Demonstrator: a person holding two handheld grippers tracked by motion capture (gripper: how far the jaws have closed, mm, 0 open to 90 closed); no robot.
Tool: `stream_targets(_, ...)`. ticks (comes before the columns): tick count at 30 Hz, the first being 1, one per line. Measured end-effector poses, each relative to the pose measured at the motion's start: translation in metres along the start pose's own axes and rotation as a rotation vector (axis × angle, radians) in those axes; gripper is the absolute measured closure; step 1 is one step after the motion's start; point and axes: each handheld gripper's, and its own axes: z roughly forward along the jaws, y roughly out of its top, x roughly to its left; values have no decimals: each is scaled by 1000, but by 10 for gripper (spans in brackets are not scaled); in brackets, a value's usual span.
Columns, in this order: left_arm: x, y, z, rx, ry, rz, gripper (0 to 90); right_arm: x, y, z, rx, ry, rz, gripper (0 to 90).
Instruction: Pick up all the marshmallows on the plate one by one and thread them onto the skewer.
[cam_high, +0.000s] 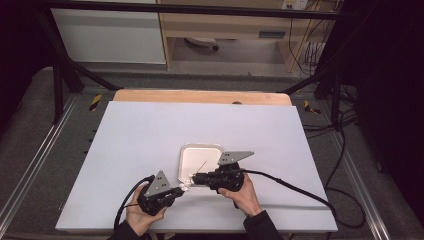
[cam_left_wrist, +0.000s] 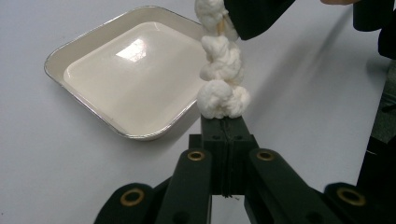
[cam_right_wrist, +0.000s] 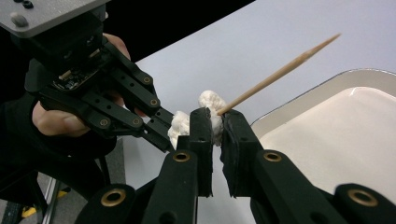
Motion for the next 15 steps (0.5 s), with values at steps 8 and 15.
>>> stream_targets(8,1,-1,2,2,-13,-20,890,0,-3,-1,-7,-23,1,732)
stream_targets(15,9,-5,0,3,-1,-60,890,2,4,-13,-38,-104,-38,472)
